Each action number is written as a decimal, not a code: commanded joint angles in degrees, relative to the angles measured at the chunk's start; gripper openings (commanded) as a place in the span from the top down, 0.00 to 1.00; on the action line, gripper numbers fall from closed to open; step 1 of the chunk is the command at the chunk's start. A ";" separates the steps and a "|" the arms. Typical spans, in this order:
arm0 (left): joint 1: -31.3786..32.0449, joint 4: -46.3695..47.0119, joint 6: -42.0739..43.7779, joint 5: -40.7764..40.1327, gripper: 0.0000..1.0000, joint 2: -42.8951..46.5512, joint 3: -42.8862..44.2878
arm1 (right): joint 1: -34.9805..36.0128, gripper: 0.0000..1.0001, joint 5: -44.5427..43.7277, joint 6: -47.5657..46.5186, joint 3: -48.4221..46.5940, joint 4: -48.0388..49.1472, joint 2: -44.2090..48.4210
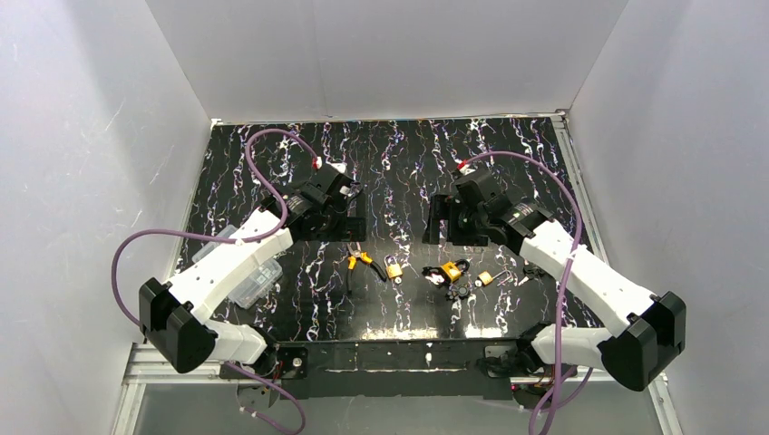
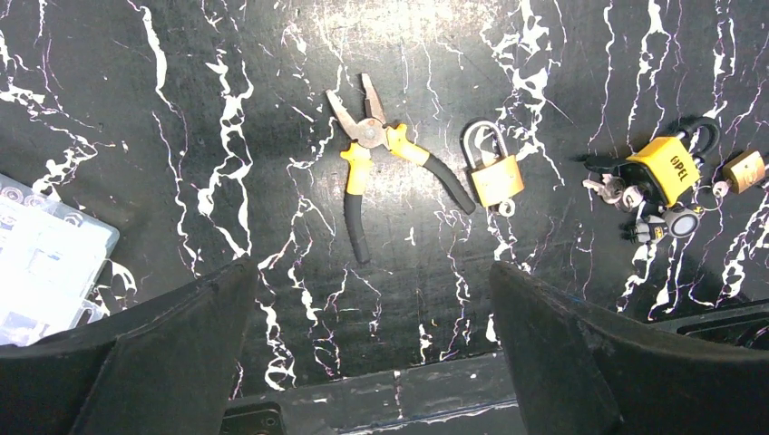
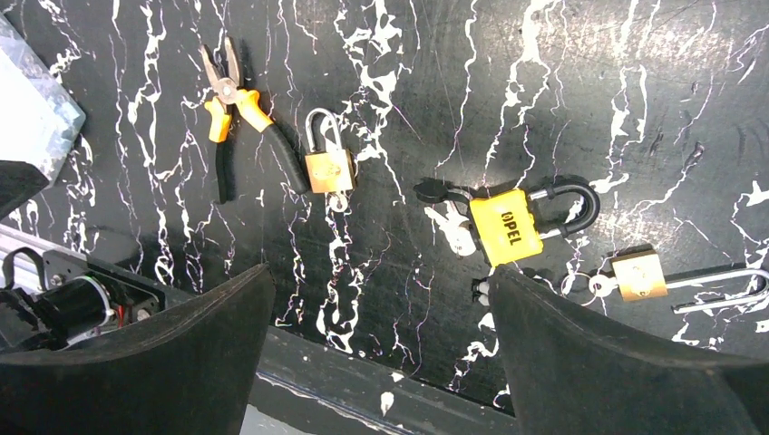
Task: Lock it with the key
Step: Pick up the lock from the center of the board.
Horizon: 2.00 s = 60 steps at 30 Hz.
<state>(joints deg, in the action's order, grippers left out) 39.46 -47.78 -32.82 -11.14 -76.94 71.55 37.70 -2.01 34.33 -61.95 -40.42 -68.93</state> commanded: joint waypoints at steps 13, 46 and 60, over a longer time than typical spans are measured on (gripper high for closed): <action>-0.03 -6.35 1.19 -3.45 0.01 1.29 3.05 | 6.63 0.11 -5.83 -0.85 -5.87 0.16 -10.29; -0.11 -11.16 -0.44 -3.45 0.00 6.11 3.99 | 17.95 0.35 -7.71 -4.54 -11.12 8.66 -35.90; -0.19 -10.93 -1.06 -3.45 0.01 5.01 4.24 | 19.93 0.44 -13.70 -2.45 -9.29 8.62 -38.26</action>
<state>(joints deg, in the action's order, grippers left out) 39.46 -57.49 -33.30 -13.56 -72.42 75.07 57.56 -12.16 31.06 -71.57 -32.86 -106.89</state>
